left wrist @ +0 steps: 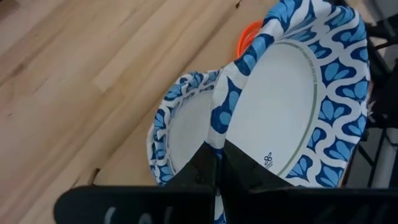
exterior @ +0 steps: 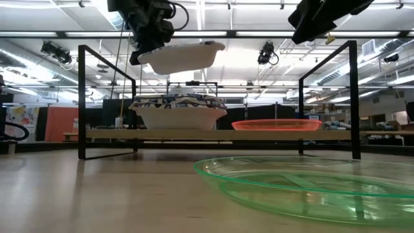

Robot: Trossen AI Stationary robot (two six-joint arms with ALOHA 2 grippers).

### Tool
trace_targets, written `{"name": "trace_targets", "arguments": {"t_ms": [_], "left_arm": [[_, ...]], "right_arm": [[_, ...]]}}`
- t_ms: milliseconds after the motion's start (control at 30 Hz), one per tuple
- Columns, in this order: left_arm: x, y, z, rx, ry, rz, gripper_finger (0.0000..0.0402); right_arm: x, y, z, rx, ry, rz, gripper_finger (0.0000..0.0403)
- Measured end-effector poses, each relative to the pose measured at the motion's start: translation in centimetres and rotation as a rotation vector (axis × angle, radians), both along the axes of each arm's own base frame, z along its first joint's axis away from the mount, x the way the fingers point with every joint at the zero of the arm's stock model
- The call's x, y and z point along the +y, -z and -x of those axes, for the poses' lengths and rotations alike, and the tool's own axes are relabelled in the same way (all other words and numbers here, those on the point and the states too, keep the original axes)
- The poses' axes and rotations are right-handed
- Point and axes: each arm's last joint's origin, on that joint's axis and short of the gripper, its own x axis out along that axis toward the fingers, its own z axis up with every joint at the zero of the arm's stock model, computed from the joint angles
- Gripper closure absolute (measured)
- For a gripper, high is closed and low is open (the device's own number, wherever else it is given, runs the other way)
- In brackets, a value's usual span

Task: Place and stack plates onto a shelf
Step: Stack the blue patterned bowl on top of the blue patterned bowl on the shelf

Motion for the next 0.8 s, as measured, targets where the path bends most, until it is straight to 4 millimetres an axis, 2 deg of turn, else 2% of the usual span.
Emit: {"name": "trace_targets", "arguments": {"t_ms": [433,633,800], "left_arm": [[0.2,4.6,-3.4,0.148,0.044,0.087,0.0393],[0.2,5.9,-3.5,0.224,0.047,0.133,0.0393],[0.2,6.0,-3.5,0.231,0.047,0.137,0.0392]], "right_arm": [[0.0,0.0,0.0,-0.006,-0.005,-0.002,0.0207],[0.1,-0.1,-0.1,-0.010,-0.006,-0.003,0.0207],[0.1,-0.2,-0.2,-0.025,-0.005,-0.011,0.0207]]}}
